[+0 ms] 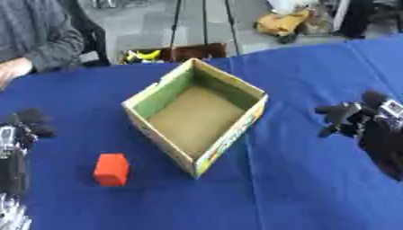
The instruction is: Pick up objects on the table and place them in the box.
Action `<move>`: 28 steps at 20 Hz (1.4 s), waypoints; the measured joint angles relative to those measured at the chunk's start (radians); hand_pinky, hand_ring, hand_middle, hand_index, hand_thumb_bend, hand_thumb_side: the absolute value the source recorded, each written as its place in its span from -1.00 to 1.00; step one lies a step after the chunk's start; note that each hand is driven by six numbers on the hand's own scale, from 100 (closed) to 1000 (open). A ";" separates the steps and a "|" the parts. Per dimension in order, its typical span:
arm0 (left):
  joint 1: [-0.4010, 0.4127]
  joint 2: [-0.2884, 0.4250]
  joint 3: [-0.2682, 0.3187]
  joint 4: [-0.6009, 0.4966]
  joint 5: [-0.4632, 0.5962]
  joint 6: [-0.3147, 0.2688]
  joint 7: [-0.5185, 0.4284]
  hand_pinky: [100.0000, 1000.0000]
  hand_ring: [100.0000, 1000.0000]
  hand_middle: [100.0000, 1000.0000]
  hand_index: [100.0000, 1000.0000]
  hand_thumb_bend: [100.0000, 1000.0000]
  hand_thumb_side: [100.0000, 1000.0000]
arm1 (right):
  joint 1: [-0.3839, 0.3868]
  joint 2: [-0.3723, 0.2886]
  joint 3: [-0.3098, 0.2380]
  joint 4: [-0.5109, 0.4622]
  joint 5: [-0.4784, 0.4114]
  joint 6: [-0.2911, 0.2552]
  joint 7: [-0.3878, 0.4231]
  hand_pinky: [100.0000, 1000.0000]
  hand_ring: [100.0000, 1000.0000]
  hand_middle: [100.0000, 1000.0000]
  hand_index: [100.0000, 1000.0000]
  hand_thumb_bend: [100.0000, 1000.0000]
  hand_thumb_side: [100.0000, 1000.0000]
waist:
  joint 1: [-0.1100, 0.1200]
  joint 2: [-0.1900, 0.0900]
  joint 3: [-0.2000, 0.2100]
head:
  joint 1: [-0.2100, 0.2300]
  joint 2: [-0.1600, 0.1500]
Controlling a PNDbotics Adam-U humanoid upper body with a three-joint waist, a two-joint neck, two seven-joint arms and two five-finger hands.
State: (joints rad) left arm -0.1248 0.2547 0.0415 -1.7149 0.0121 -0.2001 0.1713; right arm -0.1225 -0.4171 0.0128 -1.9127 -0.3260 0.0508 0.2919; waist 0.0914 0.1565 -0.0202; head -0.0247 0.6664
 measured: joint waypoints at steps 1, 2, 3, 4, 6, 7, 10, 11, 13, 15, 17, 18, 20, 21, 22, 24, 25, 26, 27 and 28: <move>0.000 0.000 0.000 0.000 0.000 0.000 0.000 0.14 0.01 0.06 0.47 -0.93 0.97 | 0.000 0.000 0.000 0.000 0.000 0.000 0.000 0.10 0.68 0.00 -0.02 -1.00 0.93 | 0.000 0.000 0.000 | 0.000 0.000; 0.000 0.000 0.000 0.000 -0.001 0.000 -0.001 0.14 0.01 0.06 0.47 -0.93 0.97 | 0.000 0.000 0.000 0.000 0.000 0.000 0.000 0.10 0.67 0.00 -0.02 -1.00 0.93 | 0.000 0.000 0.000 | 0.000 0.000; 0.000 0.000 0.000 0.000 -0.001 0.000 -0.001 0.14 0.01 0.06 0.47 -0.93 0.97 | 0.000 0.000 0.000 0.000 0.000 0.000 0.000 0.10 0.67 0.00 -0.02 -1.00 0.93 | 0.000 0.000 0.000 | 0.000 0.000; 0.000 0.000 0.000 0.000 -0.002 0.000 -0.001 0.14 0.01 0.06 0.47 -0.94 0.96 | 0.000 0.000 0.000 0.000 0.000 0.000 0.000 0.10 0.67 0.00 -0.02 -1.00 0.93 | 0.000 0.000 0.000 | -0.001 0.000; -0.001 0.000 0.000 0.000 -0.004 0.000 -0.003 0.14 0.01 0.06 0.47 -0.94 0.95 | 0.000 0.000 0.000 0.000 0.000 0.000 0.000 0.10 0.67 0.00 -0.02 -1.00 0.93 | 0.000 0.000 0.000 | -0.001 0.000; -0.001 0.000 0.000 0.000 -0.005 0.000 -0.004 0.14 0.01 0.06 0.47 -0.95 0.95 | 0.000 0.000 0.000 0.000 0.000 0.000 0.000 0.10 0.67 0.00 -0.02 -1.00 0.93 | 0.000 0.000 0.000 | -0.002 0.000; -0.002 0.001 0.000 0.000 -0.009 0.003 -0.008 0.14 0.02 0.07 0.47 -0.99 0.86 | 0.000 0.000 0.000 0.000 0.000 0.000 0.000 0.10 0.67 0.00 -0.02 -1.00 0.93 | 0.000 0.000 0.001 | -0.003 0.000; -0.004 0.002 0.000 0.000 -0.013 0.005 -0.011 0.15 0.02 0.08 0.47 -1.00 0.81 | 0.000 0.000 0.000 0.000 0.000 0.000 0.000 0.10 0.67 0.00 -0.02 -1.00 0.93 | 0.000 0.000 0.001 | -0.003 0.000; -0.016 0.012 0.000 0.000 -0.033 0.013 -0.025 0.15 0.03 0.09 0.49 -1.00 0.75 | 0.000 0.000 0.000 0.000 0.000 0.000 -0.001 0.10 0.67 0.00 -0.02 -1.00 0.93 | 0.000 0.000 0.001 | -0.003 -0.001; -0.034 0.037 -0.001 0.003 -0.076 0.031 -0.057 0.18 0.08 0.15 0.52 -1.00 0.65 | 0.000 0.000 0.000 0.000 0.000 0.000 -0.001 0.10 0.67 0.00 -0.02 -1.00 0.93 | 0.000 -0.001 0.000 | -0.003 -0.001; -0.065 0.075 -0.006 0.014 -0.145 0.058 -0.122 0.22 0.11 0.19 0.56 -1.00 0.51 | 0.000 0.000 0.000 0.000 0.000 0.001 0.000 0.10 0.67 0.00 -0.02 -1.00 0.93 | 0.000 -0.003 -0.001 | -0.003 -0.004; -0.080 0.093 -0.009 0.021 -0.183 0.070 -0.162 0.24 0.13 0.22 0.59 -1.00 0.37 | 0.000 0.000 0.000 0.000 0.000 0.001 0.000 0.10 0.67 0.00 -0.02 -1.00 0.93 | 0.000 -0.003 -0.003 | -0.003 -0.006; -0.109 0.131 -0.020 0.036 -0.259 0.090 -0.251 0.26 0.16 0.25 0.61 -1.00 0.20 | 0.000 0.000 0.000 0.000 0.000 0.001 0.000 0.10 0.67 0.00 -0.02 -1.00 0.93 | 0.001 -0.003 -0.006 | -0.003 -0.009; -0.129 0.153 -0.027 0.045 -0.298 0.097 -0.298 0.27 0.16 0.26 0.62 -1.00 0.14 | 0.001 0.000 0.001 0.000 0.000 0.001 0.000 0.10 0.67 0.00 -0.02 -1.00 0.93 | 0.001 -0.003 -0.007 | -0.003 -0.010; -0.147 0.172 -0.035 0.052 -0.335 0.102 -0.344 0.28 0.18 0.28 0.62 -0.86 0.07 | 0.001 0.000 0.001 0.000 0.000 0.002 0.001 0.10 0.67 0.00 -0.02 -1.00 0.94 | 0.001 -0.003 -0.010 | -0.003 -0.012; -0.181 0.207 -0.055 0.065 -0.401 0.104 -0.430 0.30 0.20 0.30 0.64 -0.61 0.00 | 0.001 0.000 0.001 0.000 0.000 0.003 0.002 0.10 0.67 0.00 -0.02 -1.00 0.93 | 0.001 -0.004 -0.013 | -0.003 -0.015; -0.197 0.223 -0.066 0.070 -0.429 0.102 -0.470 0.30 0.21 0.31 0.64 -0.53 0.00 | 0.001 0.000 0.001 0.000 0.000 0.003 0.002 0.10 0.67 0.00 -0.02 -1.00 0.93 | 0.001 -0.004 -0.016 | -0.003 -0.017; -0.212 0.236 -0.079 0.074 -0.455 0.098 -0.508 0.31 0.22 0.32 0.65 -0.42 0.03 | 0.001 0.000 0.003 0.000 0.000 0.003 0.002 0.10 0.67 0.00 -0.02 -1.00 0.93 | 0.001 -0.005 -0.017 | -0.004 -0.018; -0.223 0.248 -0.091 0.078 -0.477 0.094 -0.542 0.31 0.22 0.32 0.65 -0.36 0.04 | 0.001 0.000 0.004 0.000 0.000 0.004 0.002 0.10 0.67 0.00 -0.02 -1.00 0.93 | 0.001 -0.006 -0.017 | -0.004 -0.018; -0.234 0.259 -0.104 0.082 -0.496 0.088 -0.573 0.32 0.24 0.33 0.65 -0.24 0.09 | 0.001 0.000 0.005 0.000 0.000 0.004 0.003 0.10 0.67 0.00 -0.02 -1.00 0.93 | 0.001 -0.006 -0.018 | -0.004 -0.018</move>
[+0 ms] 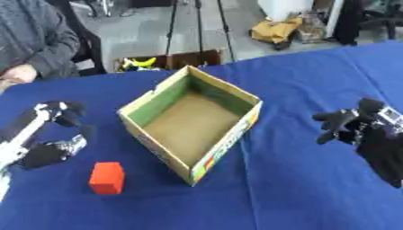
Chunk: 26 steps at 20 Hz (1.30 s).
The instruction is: Pick up objects on the table and place them in the box.
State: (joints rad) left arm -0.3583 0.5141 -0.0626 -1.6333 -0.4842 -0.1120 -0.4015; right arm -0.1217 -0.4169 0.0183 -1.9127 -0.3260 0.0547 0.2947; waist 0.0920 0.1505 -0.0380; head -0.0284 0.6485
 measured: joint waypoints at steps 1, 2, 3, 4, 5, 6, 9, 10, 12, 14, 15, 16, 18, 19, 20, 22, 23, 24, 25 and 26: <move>-0.010 0.010 -0.014 0.005 -0.018 -0.006 -0.028 0.32 0.24 0.33 0.65 -0.20 0.11 | 0.000 0.000 0.001 0.000 0.000 0.001 0.001 0.10 0.67 0.00 -0.02 -1.00 0.93 | 0.000 0.000 -0.001 | 0.000 0.000; -0.018 0.017 -0.028 0.009 -0.034 -0.013 -0.053 0.33 0.25 0.34 0.66 -0.12 0.15 | 0.000 0.000 0.001 0.000 0.000 0.001 0.001 0.10 0.67 0.00 -0.02 -1.00 0.93 | 0.000 -0.001 -0.002 | 0.000 0.000; -0.024 0.023 -0.042 0.014 -0.049 -0.020 -0.077 0.33 0.26 0.35 0.66 -0.06 0.18 | 0.000 0.000 0.001 0.000 0.000 0.001 0.001 0.10 0.67 0.00 -0.02 -1.00 0.93 | 0.000 -0.002 -0.004 | 0.000 0.000; -0.030 0.028 -0.056 0.020 -0.063 -0.028 -0.101 0.34 0.27 0.36 0.66 0.00 0.21 | 0.000 0.000 0.001 0.000 0.000 0.001 0.001 0.10 0.67 0.00 -0.02 -1.00 0.93 | 0.000 -0.003 -0.004 | 0.000 0.000; -0.033 0.033 -0.069 0.026 -0.075 -0.036 -0.123 0.34 0.28 0.36 0.67 0.04 0.23 | 0.000 0.000 0.001 0.000 0.000 0.001 0.001 0.10 0.67 0.00 -0.02 -1.00 0.93 | 0.000 -0.003 -0.004 | 0.000 0.000; -0.036 0.037 -0.080 0.032 -0.087 -0.044 -0.145 0.36 0.29 0.38 0.68 0.11 0.28 | 0.000 0.000 0.001 0.000 0.000 0.001 0.001 0.10 0.67 0.00 -0.02 -1.00 0.93 | 0.000 -0.003 -0.004 | 0.000 0.000; -0.042 0.046 -0.103 0.053 -0.123 -0.070 -0.207 0.38 0.32 0.40 0.69 0.19 0.30 | 0.000 0.000 0.001 0.000 0.000 0.001 0.002 0.10 0.67 0.00 -0.02 -1.00 0.93 | 0.000 -0.005 -0.004 | 0.000 0.000; -0.043 0.048 -0.108 0.062 -0.134 -0.078 -0.225 0.38 0.32 0.40 0.69 0.16 0.25 | 0.000 0.000 0.001 0.000 0.000 0.001 0.002 0.10 0.67 0.00 -0.02 -1.00 0.93 | 0.000 -0.006 -0.004 | 0.000 0.000; -0.045 0.049 -0.116 0.080 -0.158 -0.095 -0.255 0.38 0.32 0.40 0.69 0.08 0.14 | 0.000 0.000 0.001 0.000 0.000 0.001 0.002 0.10 0.67 0.00 -0.02 -1.00 0.93 | 0.000 -0.008 -0.004 | 0.000 0.000; -0.045 0.049 -0.121 0.101 -0.183 -0.112 -0.273 0.38 0.32 0.39 0.68 -0.02 0.03 | 0.000 0.000 0.001 0.000 0.000 0.001 0.002 0.10 0.67 0.00 -0.02 -1.00 0.93 | 0.000 -0.008 -0.004 | 0.000 0.000; -0.046 0.049 -0.124 0.112 -0.194 -0.118 -0.278 0.39 0.32 0.39 0.68 0.00 0.05 | 0.000 0.000 0.001 0.000 0.000 0.001 0.002 0.10 0.67 0.00 -0.02 -1.00 0.93 | -0.001 -0.008 -0.004 | 0.000 0.000; -0.046 0.049 -0.125 0.123 -0.203 -0.124 -0.280 0.39 0.32 0.38 0.68 0.03 0.06 | 0.000 0.000 0.001 0.000 0.000 0.001 0.002 0.10 0.67 0.00 -0.02 -1.00 0.93 | -0.001 -0.008 -0.004 | 0.000 -0.001; -0.048 0.044 -0.125 0.146 -0.218 -0.136 -0.279 0.39 0.31 0.38 0.68 0.04 0.04 | 0.000 0.000 0.001 0.000 0.000 0.001 0.002 0.10 0.67 0.00 -0.02 -1.00 0.93 | -0.002 -0.008 -0.004 | 0.000 -0.001; -0.049 0.039 -0.126 0.157 -0.225 -0.142 -0.276 0.40 0.31 0.37 0.67 0.05 0.04 | 0.000 0.000 0.001 0.000 0.000 0.001 0.002 0.10 0.67 0.00 -0.02 -1.00 0.93 | -0.002 -0.008 -0.004 | 0.000 -0.001; -0.050 0.035 -0.128 0.168 -0.232 -0.147 -0.274 0.40 0.31 0.37 0.67 0.04 0.02 | 0.000 0.000 0.001 0.000 0.000 0.001 0.002 0.10 0.67 0.00 -0.02 -1.00 0.93 | -0.002 -0.008 -0.004 | 0.000 -0.001; -0.057 0.029 -0.131 0.188 -0.245 -0.157 -0.266 0.39 0.30 0.36 0.66 -0.03 -0.05 | 0.000 0.000 0.001 0.000 0.000 0.001 0.002 0.10 0.67 0.00 -0.02 -1.00 0.93 | -0.002 -0.008 -0.004 | 0.000 -0.001; -0.058 0.026 -0.131 0.197 -0.251 -0.162 -0.262 0.39 0.29 0.35 0.65 -0.07 -0.08 | 0.000 0.000 0.001 0.000 0.000 0.001 0.002 0.10 0.67 0.00 -0.02 -1.00 0.93 | -0.002 -0.008 -0.004 | 0.000 -0.001; -0.059 0.022 -0.131 0.207 -0.257 -0.165 -0.257 0.39 0.28 0.34 0.64 -0.11 -0.12 | 0.000 0.000 0.001 0.000 0.000 0.001 0.002 0.10 0.67 0.00 -0.02 -1.00 0.93 | -0.002 -0.008 -0.004 | 0.000 -0.001; -0.060 0.020 -0.131 0.216 -0.263 -0.169 -0.254 0.38 0.26 0.32 0.63 -0.19 -0.18 | 0.000 0.000 0.001 0.000 0.000 0.001 0.002 0.10 0.67 0.00 -0.02 -1.00 0.93 | -0.002 -0.008 -0.004 | 0.000 -0.001; -0.062 0.017 -0.131 0.224 -0.268 -0.172 -0.251 0.38 0.25 0.30 0.62 -0.24 -0.24 | 0.000 0.000 0.001 0.000 0.000 0.001 0.002 0.10 0.67 0.00 -0.02 -1.00 0.93 | -0.002 -0.008 -0.004 | 0.000 -0.001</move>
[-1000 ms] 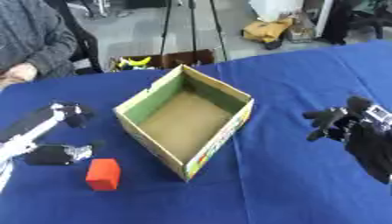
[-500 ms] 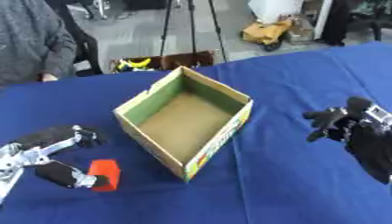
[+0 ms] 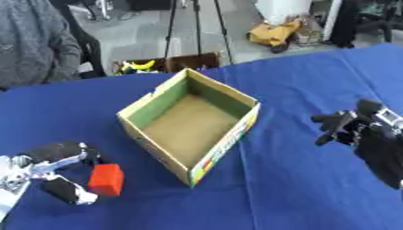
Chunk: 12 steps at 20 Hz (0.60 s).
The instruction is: Pick up objects on the table and place them in the box.
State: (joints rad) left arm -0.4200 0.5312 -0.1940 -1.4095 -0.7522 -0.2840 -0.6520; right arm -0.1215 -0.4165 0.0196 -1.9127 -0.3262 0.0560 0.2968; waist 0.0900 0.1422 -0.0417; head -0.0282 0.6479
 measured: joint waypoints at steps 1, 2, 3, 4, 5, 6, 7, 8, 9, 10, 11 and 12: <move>-0.002 -0.003 -0.001 0.006 -0.005 -0.002 0.002 0.37 0.23 0.28 0.60 -0.32 -0.30 | 0.000 0.000 0.000 0.000 0.000 0.000 0.000 0.10 0.67 0.00 -0.02 -1.00 0.93 | 0.000 0.000 0.000 | 0.000 0.000; -0.002 -0.004 -0.003 0.011 -0.009 -0.004 0.004 0.36 0.21 0.26 0.59 -0.36 -0.34 | 0.000 0.001 0.000 0.000 0.000 0.000 0.000 0.10 0.67 0.00 -0.02 -1.00 0.93 | 0.000 0.000 0.000 | 0.000 0.000; -0.003 -0.004 -0.005 0.016 -0.014 -0.005 0.005 0.36 0.20 0.24 0.58 -0.40 -0.37 | 0.000 0.001 0.000 0.000 0.000 0.000 0.000 0.10 0.67 0.00 -0.02 -1.00 0.93 | 0.000 0.000 0.000 | 0.000 0.000; -0.003 -0.004 -0.006 0.021 -0.016 -0.005 0.005 0.35 0.18 0.23 0.57 -0.43 -0.40 | 0.000 0.001 0.000 0.000 0.000 0.000 0.000 0.10 0.67 0.00 -0.02 -1.00 0.93 | 0.000 0.000 0.000 | 0.000 0.000; -0.003 -0.005 -0.006 0.025 -0.019 -0.006 0.005 0.33 0.16 0.20 0.55 -0.51 -0.45 | 0.000 0.001 0.000 0.000 0.000 0.000 0.000 0.10 0.67 0.00 -0.02 -1.00 0.93 | 0.000 0.000 0.000 | 0.000 0.000; -0.004 -0.005 -0.006 0.028 -0.020 -0.007 0.006 0.32 0.15 0.20 0.55 -0.52 -0.46 | 0.000 0.001 0.000 0.000 0.000 0.000 0.000 0.10 0.67 0.00 -0.02 -1.00 0.93 | 0.001 0.000 0.000 | 0.000 0.000; -0.004 -0.006 -0.006 0.030 -0.020 -0.007 0.007 0.31 0.14 0.17 0.53 -0.59 -0.51 | 0.000 0.001 0.000 0.000 0.000 0.000 0.000 0.10 0.67 0.00 -0.02 -1.00 0.93 | 0.001 0.000 0.000 | 0.000 0.000; -0.006 -0.008 -0.006 0.034 -0.020 -0.006 0.008 0.30 0.13 0.16 0.53 -0.62 -0.53 | 0.000 0.001 0.000 0.000 0.000 0.000 0.000 0.10 0.67 0.00 -0.02 -1.00 0.93 | 0.001 0.000 0.000 | 0.000 0.000; -0.009 -0.009 -0.006 0.037 -0.022 -0.006 0.011 0.29 0.10 0.13 0.50 -0.70 -0.57 | 0.000 0.001 0.000 0.000 0.000 0.000 0.000 0.10 0.67 0.00 -0.02 -1.00 0.93 | 0.001 0.000 0.000 | 0.000 0.000; -0.012 -0.012 -0.006 0.040 -0.023 -0.004 0.013 0.29 0.10 0.13 0.50 -0.71 -0.57 | 0.000 0.001 0.000 0.000 0.000 0.000 0.000 0.10 0.67 0.00 -0.02 -1.00 0.93 | 0.001 0.000 0.000 | 0.000 0.000; -0.013 -0.013 -0.006 0.043 -0.024 -0.003 0.015 0.25 0.04 0.06 0.42 -0.78 -0.60 | 0.000 0.001 0.000 0.000 0.000 0.000 0.000 0.10 0.67 0.00 -0.02 -1.00 0.93 | 0.001 -0.001 0.000 | 0.000 0.000; -0.013 -0.013 -0.006 0.046 -0.024 0.000 0.019 0.24 0.03 0.06 0.41 -0.79 -0.61 | 0.000 0.001 0.000 0.000 0.000 0.000 0.000 0.10 0.67 0.00 -0.02 -1.00 0.93 | 0.001 -0.001 0.000 | 0.000 0.000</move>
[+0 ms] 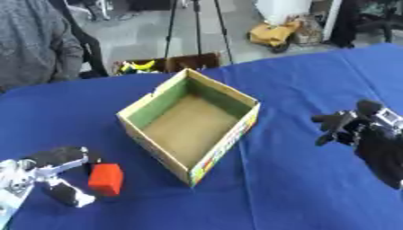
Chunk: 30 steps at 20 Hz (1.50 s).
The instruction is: Pick up objects on the table and place them in the box.
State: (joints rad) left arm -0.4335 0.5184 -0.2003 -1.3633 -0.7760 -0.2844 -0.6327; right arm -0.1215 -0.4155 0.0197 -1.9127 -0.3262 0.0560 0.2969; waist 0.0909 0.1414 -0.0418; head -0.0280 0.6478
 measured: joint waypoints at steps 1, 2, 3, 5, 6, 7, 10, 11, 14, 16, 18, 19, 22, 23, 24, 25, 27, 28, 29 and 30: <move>-0.001 0.000 0.000 0.003 0.000 0.002 0.006 0.22 -0.01 0.01 0.36 -0.87 -0.65 | 0.000 0.000 0.000 0.000 0.000 0.000 0.000 0.10 0.67 0.00 -0.02 -1.00 0.93 | 0.000 0.000 0.000 | 0.000 0.000; -0.001 0.000 0.000 0.006 0.000 0.005 0.012 0.21 -0.03 -0.01 0.32 -0.92 -0.68 | 0.000 0.000 0.000 0.000 0.000 0.000 0.000 0.10 0.67 0.00 -0.02 -1.00 0.93 | 0.000 0.000 0.000 | 0.000 0.000; -0.002 -0.002 0.000 0.009 0.000 0.008 0.019 0.14 -0.11 -0.11 0.20 -1.00 -0.76 | 0.000 0.000 0.000 0.000 0.000 0.000 0.000 0.10 0.67 0.00 -0.02 -1.00 0.93 | 0.000 0.000 0.000 | 0.000 0.000; -0.004 -0.007 0.000 0.013 0.000 0.018 0.040 0.07 -0.21 -0.21 0.08 -1.00 -0.82 | 0.000 0.000 0.000 0.000 0.000 0.000 0.000 0.10 0.67 0.00 -0.02 -1.00 0.93 | 0.000 0.000 0.000 | 0.000 0.000; -0.004 -0.009 0.000 0.015 0.001 0.024 0.053 0.02 -0.27 -0.28 0.01 -1.00 -0.85 | 0.000 0.000 0.000 0.000 0.000 0.000 0.000 0.10 0.67 0.00 -0.02 -1.00 0.93 | 0.000 0.000 0.000 | 0.000 0.000; -0.004 -0.009 0.000 0.018 0.004 0.032 0.070 -0.02 -0.33 -0.34 -0.05 -1.00 -0.84 | 0.000 0.000 0.000 0.000 0.000 0.000 0.000 0.10 0.67 0.00 -0.02 -1.00 0.93 | 0.000 0.000 0.000 | 0.000 0.000; -0.002 -0.013 0.001 0.025 0.020 0.064 0.129 -0.09 -0.41 -0.41 -0.13 -1.00 -0.82 | 0.000 0.000 0.000 0.000 0.000 0.000 0.000 0.10 0.67 0.00 -0.02 -1.00 0.93 | 0.000 0.000 0.000 | 0.000 0.000; -0.002 -0.017 0.001 0.025 0.025 0.075 0.149 -0.10 -0.43 -0.43 -0.14 -1.00 -0.80 | 0.000 0.000 0.000 0.000 0.000 0.000 0.000 0.10 0.67 0.00 -0.02 -1.00 0.92 | 0.000 0.000 0.000 | 0.000 0.000; -0.013 -0.018 0.007 0.023 0.034 0.101 0.199 -0.11 -0.44 -0.44 -0.15 -1.00 -0.78 | 0.004 0.000 0.000 0.000 0.000 0.000 0.000 0.10 0.67 0.00 -0.02 -1.00 0.93 | 0.000 0.000 -0.001 | 0.000 0.000; -0.037 -0.020 0.016 0.016 0.041 0.114 0.219 -0.11 -0.44 -0.44 -0.16 -1.00 -0.77 | 0.006 0.000 0.000 0.000 0.000 0.000 0.000 0.10 0.67 0.00 -0.02 -1.00 0.93 | 0.000 0.000 -0.001 | 0.000 0.000; -0.076 -0.027 0.026 0.009 0.044 0.126 0.233 -0.10 -0.45 -0.44 -0.18 -1.00 -0.76 | 0.007 0.000 0.000 0.000 0.000 0.000 0.000 0.10 0.67 0.00 -0.02 -1.00 0.93 | 0.000 -0.001 -0.003 | 0.000 0.000; -0.098 -0.030 0.030 0.007 0.044 0.131 0.239 -0.10 -0.45 -0.45 -0.18 -1.00 -0.77 | 0.007 0.000 0.001 0.000 0.000 0.000 0.000 0.10 0.67 0.00 -0.02 -1.00 0.93 | 0.000 -0.001 -0.006 | 0.000 0.000; -0.175 -0.050 0.042 0.006 0.035 0.150 0.257 -0.10 -0.45 -0.45 -0.19 -1.00 -0.76 | 0.007 0.000 0.006 0.000 0.000 0.001 0.002 0.10 0.67 0.00 -0.03 -1.00 0.93 | 0.000 -0.001 -0.016 | 0.001 0.000; -0.202 -0.060 0.046 0.011 0.028 0.157 0.264 -0.10 -0.45 -0.45 -0.19 -1.00 -0.76 | 0.007 0.000 0.006 0.000 0.000 0.002 0.003 0.10 0.67 0.00 -0.03 -1.00 0.93 | 0.000 -0.001 -0.020 | 0.004 -0.002; -0.228 -0.071 0.048 0.019 0.020 0.164 0.271 -0.10 -0.45 -0.45 -0.19 -1.00 -0.78 | 0.007 0.000 0.007 0.000 0.000 0.002 0.005 0.10 0.67 0.00 -0.03 -1.00 0.93 | 0.000 -0.001 -0.025 | 0.006 -0.003; -0.254 -0.082 0.051 0.031 0.009 0.170 0.281 -0.10 -0.44 -0.44 -0.19 -1.00 -0.80 | 0.007 0.000 0.008 0.000 0.000 0.002 0.006 0.10 0.67 0.00 -0.03 -1.00 0.93 | 0.001 -0.001 -0.031 | 0.009 -0.004; -0.299 -0.106 0.055 0.065 -0.018 0.181 0.304 -0.09 -0.44 -0.43 -0.18 -1.00 -0.78 | 0.006 0.000 0.012 0.000 0.000 0.003 0.008 0.10 0.67 0.00 -0.03 -1.00 0.94 | 0.002 -0.001 -0.041 | 0.014 -0.008; -0.318 -0.117 0.057 0.087 -0.033 0.185 0.316 -0.09 -0.43 -0.43 -0.17 -1.00 -0.78 | 0.006 0.000 0.013 0.000 0.000 0.004 0.010 0.10 0.67 0.00 -0.03 -1.00 0.94 | 0.004 0.000 -0.046 | 0.017 -0.009; -0.333 -0.129 0.060 0.111 -0.049 0.190 0.330 -0.09 -0.42 -0.42 -0.16 -1.00 -0.78 | 0.005 0.000 0.016 0.000 0.000 0.004 0.012 0.10 0.67 0.00 -0.03 -1.00 0.94 | 0.005 0.001 -0.053 | 0.020 -0.011; -0.347 -0.142 0.064 0.139 -0.066 0.196 0.345 -0.09 -0.42 -0.42 -0.16 -1.00 -0.78 | 0.002 0.000 0.018 0.000 0.000 0.004 0.014 0.10 0.67 0.00 -0.03 -1.00 0.94 | 0.007 0.001 -0.060 | 0.022 -0.013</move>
State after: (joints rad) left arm -0.7807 0.3767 -0.1362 -1.2244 -0.8421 -0.0889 -0.2881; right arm -0.1192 -0.4153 0.0379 -1.9128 -0.3261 0.0597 0.3109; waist 0.0979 0.1427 -0.1022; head -0.0056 0.6345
